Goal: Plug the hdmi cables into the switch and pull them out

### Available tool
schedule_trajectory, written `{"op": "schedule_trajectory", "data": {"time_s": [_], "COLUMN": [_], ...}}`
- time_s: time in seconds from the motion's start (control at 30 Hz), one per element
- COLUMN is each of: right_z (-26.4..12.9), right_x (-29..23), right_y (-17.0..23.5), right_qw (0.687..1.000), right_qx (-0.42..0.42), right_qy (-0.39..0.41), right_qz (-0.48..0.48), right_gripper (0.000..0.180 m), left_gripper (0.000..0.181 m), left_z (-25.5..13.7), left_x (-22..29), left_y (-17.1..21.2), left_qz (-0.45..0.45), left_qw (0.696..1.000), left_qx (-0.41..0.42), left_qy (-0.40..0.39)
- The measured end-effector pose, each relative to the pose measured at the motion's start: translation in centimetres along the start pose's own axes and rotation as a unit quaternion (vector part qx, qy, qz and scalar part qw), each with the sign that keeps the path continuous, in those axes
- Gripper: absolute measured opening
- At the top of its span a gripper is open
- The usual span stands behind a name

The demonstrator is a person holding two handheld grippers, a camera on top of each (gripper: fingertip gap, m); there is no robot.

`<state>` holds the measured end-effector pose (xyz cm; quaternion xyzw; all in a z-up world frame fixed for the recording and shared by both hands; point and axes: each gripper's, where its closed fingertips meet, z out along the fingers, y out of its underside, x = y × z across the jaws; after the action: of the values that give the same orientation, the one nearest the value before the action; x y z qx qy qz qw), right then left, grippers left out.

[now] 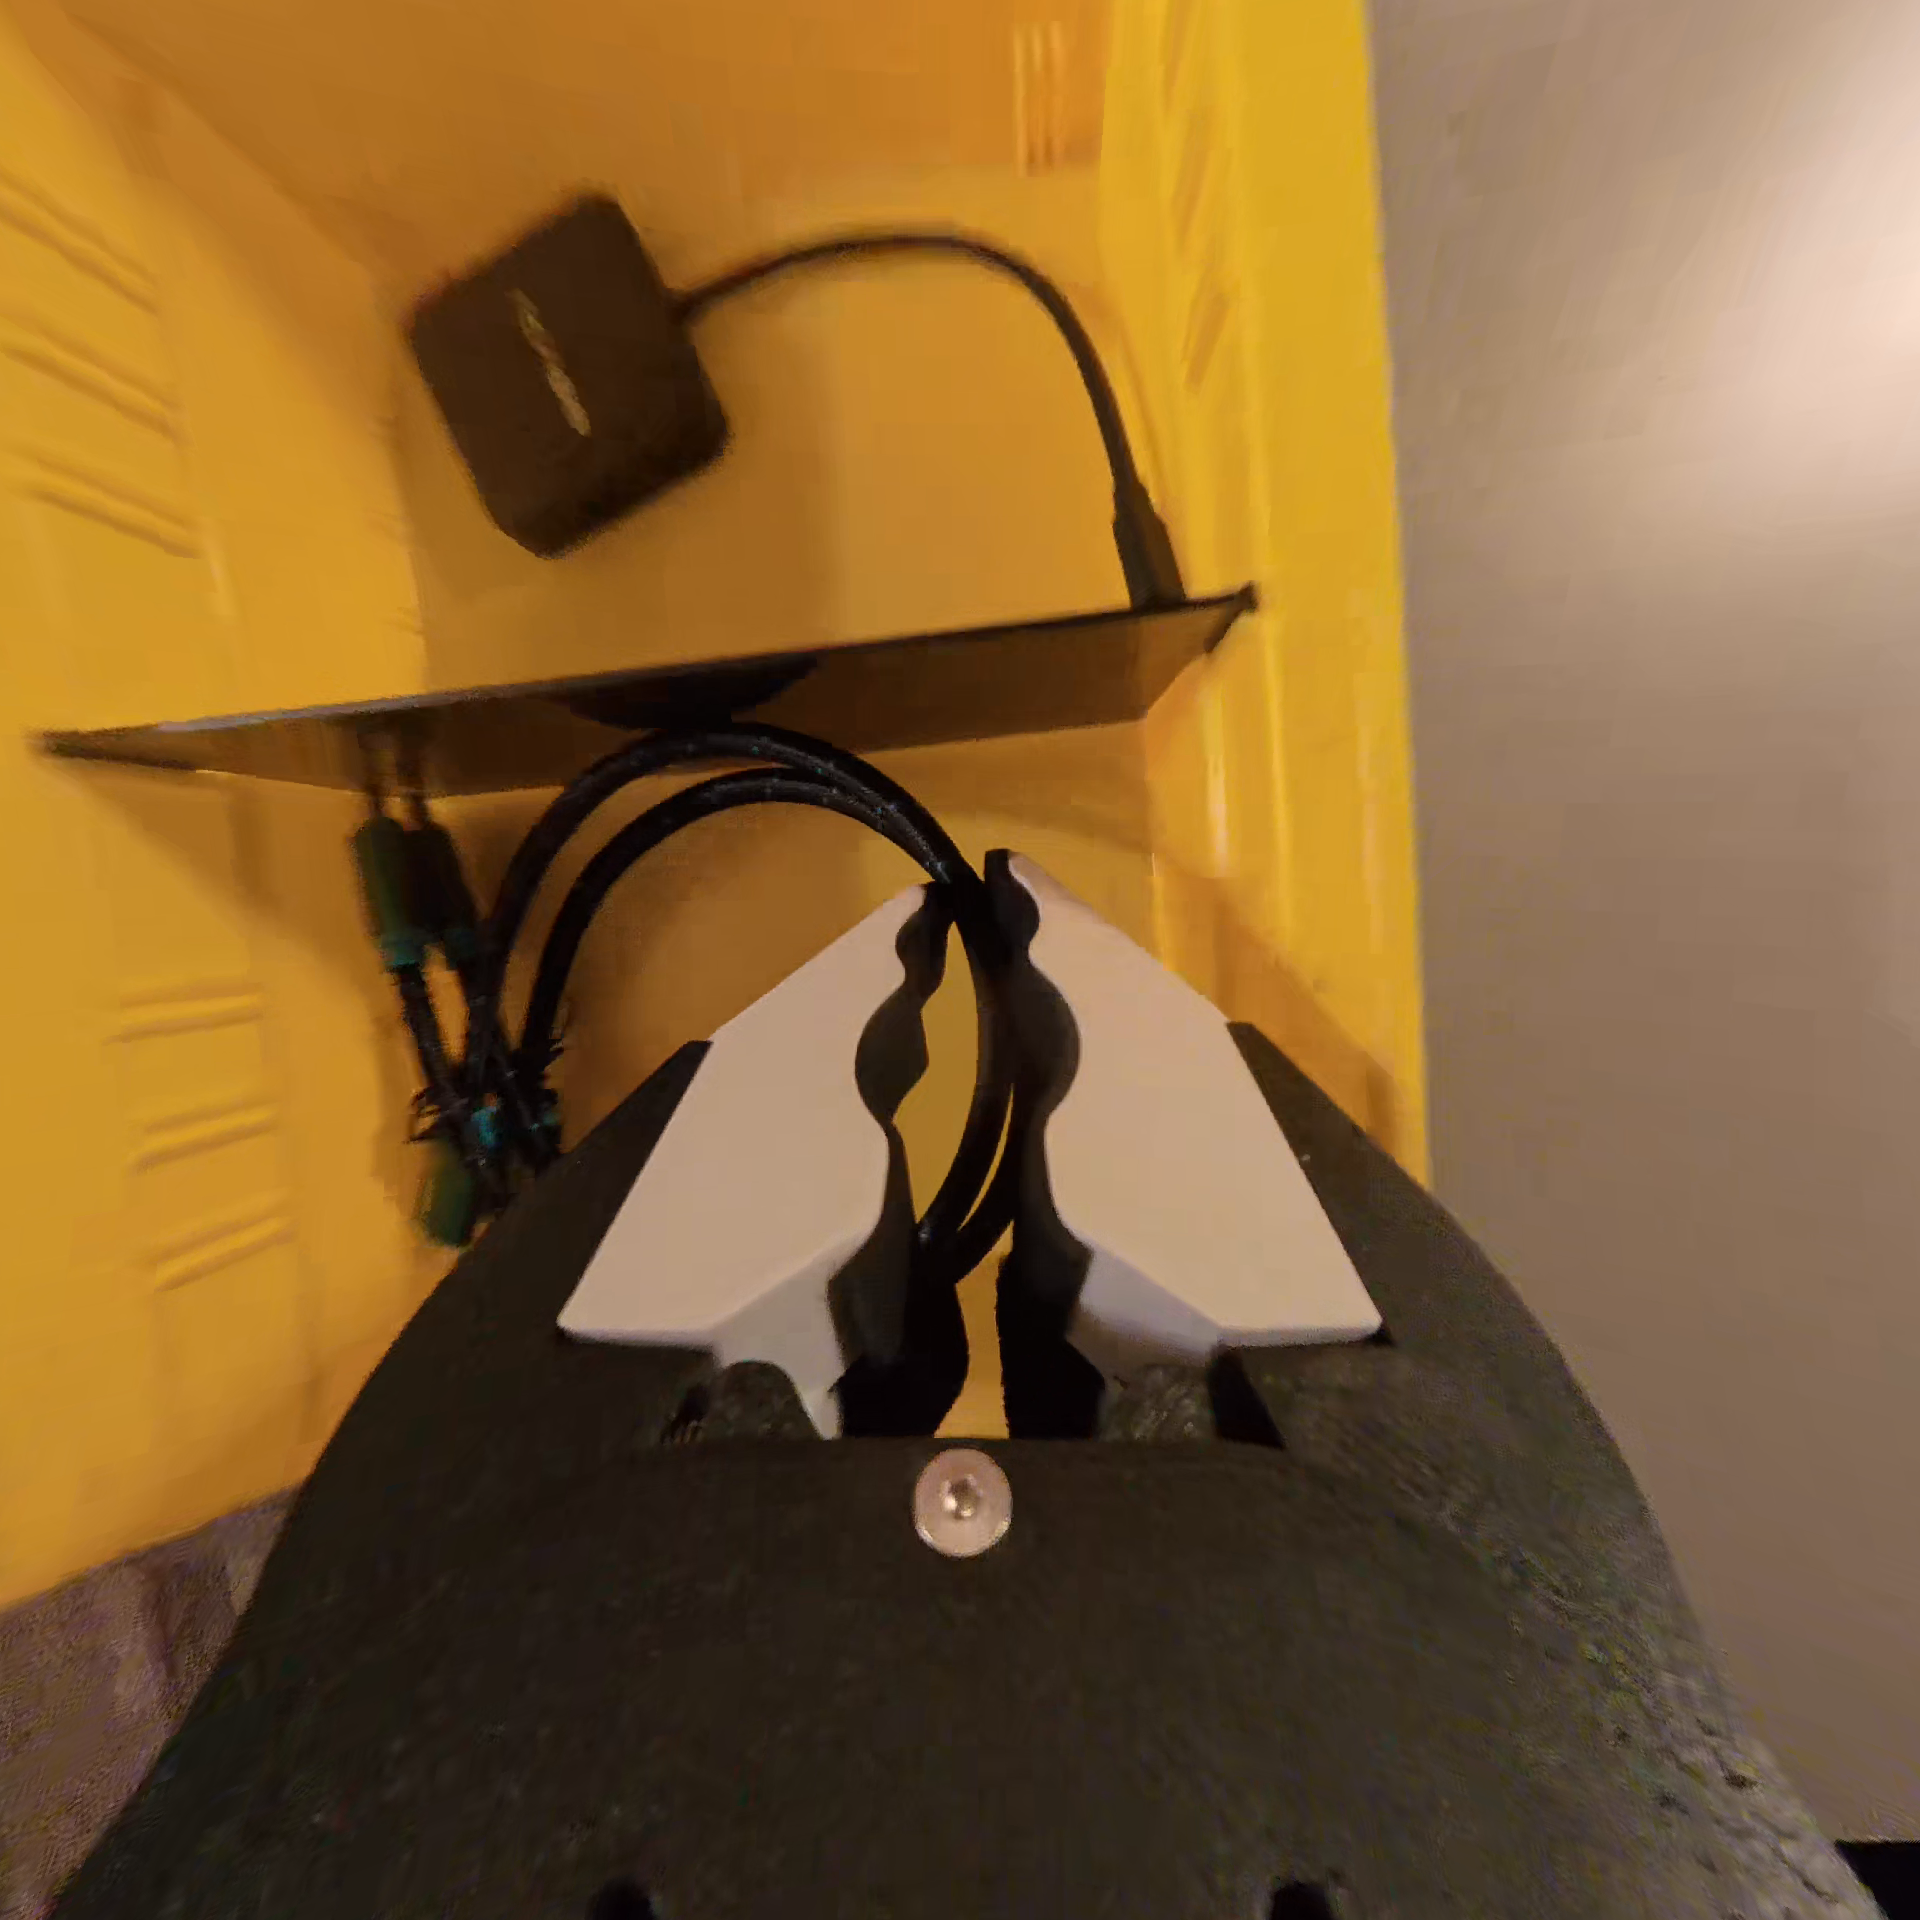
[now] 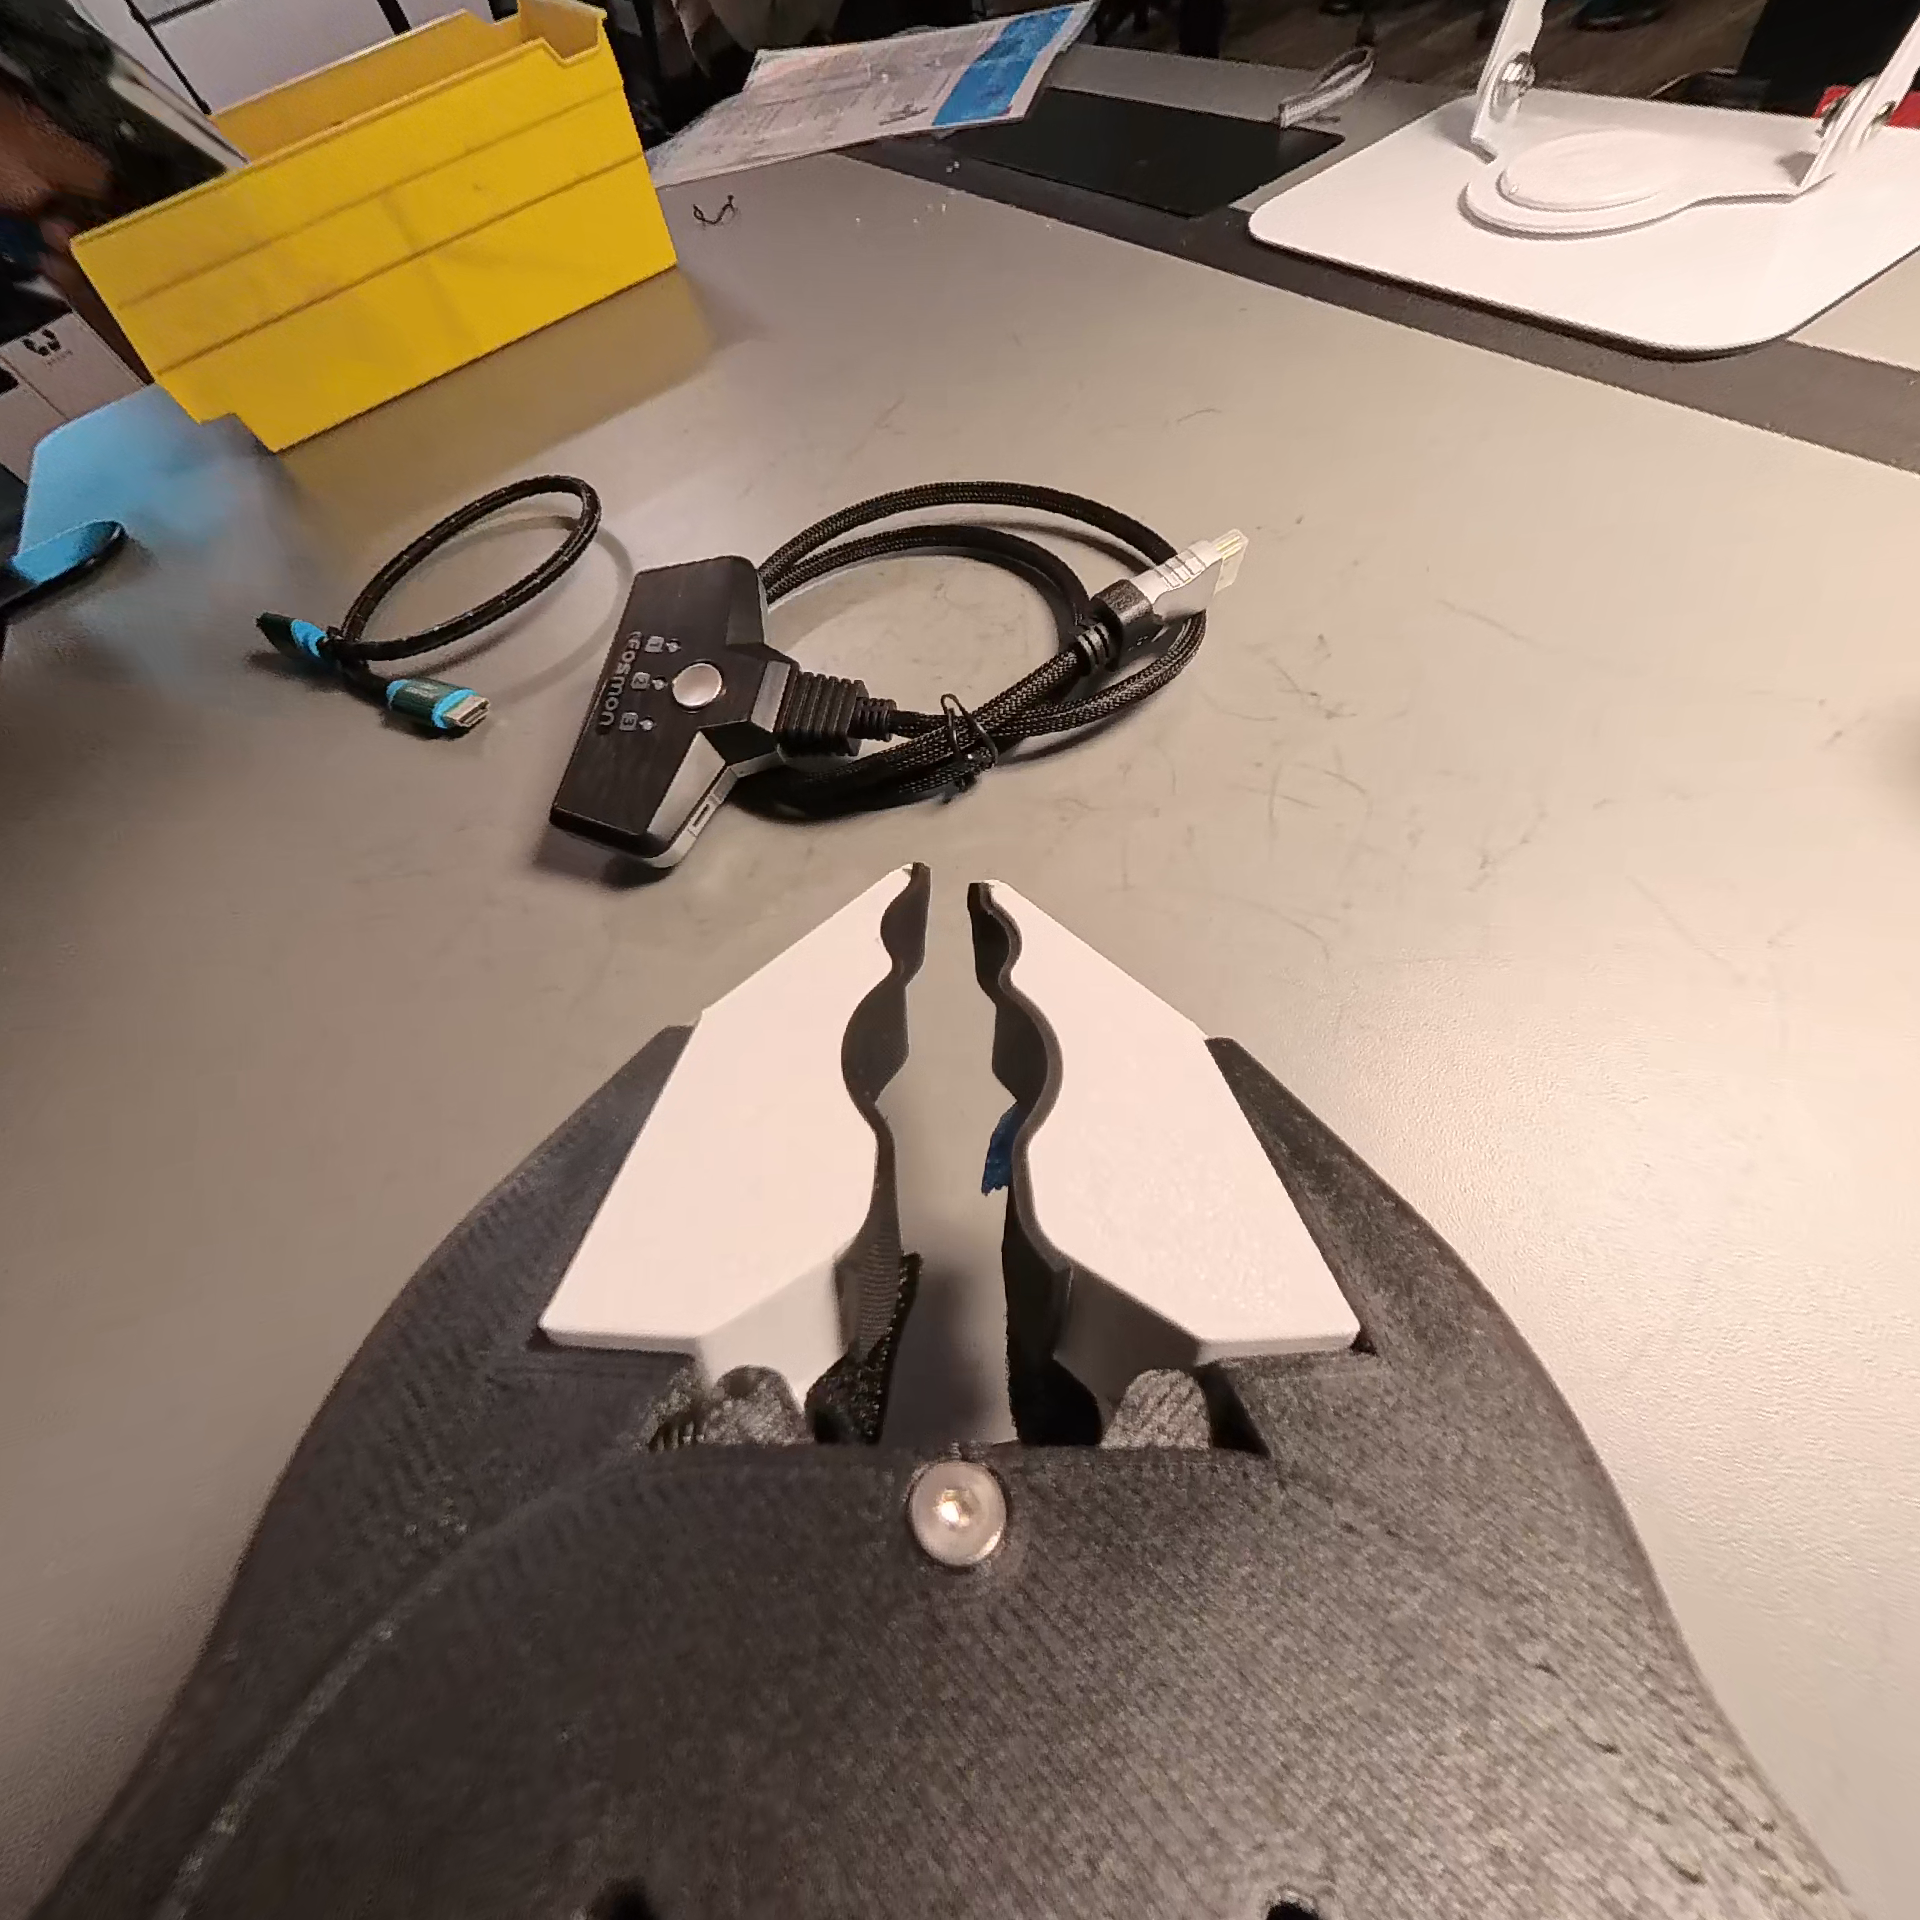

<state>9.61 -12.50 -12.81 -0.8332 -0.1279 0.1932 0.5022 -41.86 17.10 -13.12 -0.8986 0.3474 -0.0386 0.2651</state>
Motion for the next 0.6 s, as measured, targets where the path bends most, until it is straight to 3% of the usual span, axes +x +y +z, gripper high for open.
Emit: {"op": "schedule_trajectory", "data": {"time_s": [0.03,0.2,0.33,0.47,0.6], "right_z": [0.0,0.1,0.0,0.0,0.0], "right_x": [0.0,-0.1,-0.1,0.0,-0.1], "right_y": [0.0,0.1,0.0,0.0,0.0], "right_qw": [1.0,1.0,1.0,1.0,1.0], "right_qx": [0.0,-0.003,-0.001,0.001,0.0], "right_qy": [0.0,0.001,0.001,0.0,0.0], "right_qz": [0.0,-0.006,-0.003,-0.001,-0.003], "right_gripper": [0.009,0.01,0.009,0.009,0.01], "left_gripper": [0.007,0.006,0.005,0.005,0.006], "left_z": [-1.3,-8.8,-15.1,-19.2,-19.6], "left_x": [-0.5,-2.3,-1.0,3.2,11.6], "left_y": [-0.7,-4.8,-8.2,-10.9,-12.1], "left_qz": [-0.001,-0.005,0.014,0.06,0.14], "left_qw": [1.0,0.99,0.975,0.96,0.946], "left_qx": [0.018,0.124,0.211,0.268,0.29], "left_qy": [-0.011,-0.059,-0.069,-0.052,0.028]}}
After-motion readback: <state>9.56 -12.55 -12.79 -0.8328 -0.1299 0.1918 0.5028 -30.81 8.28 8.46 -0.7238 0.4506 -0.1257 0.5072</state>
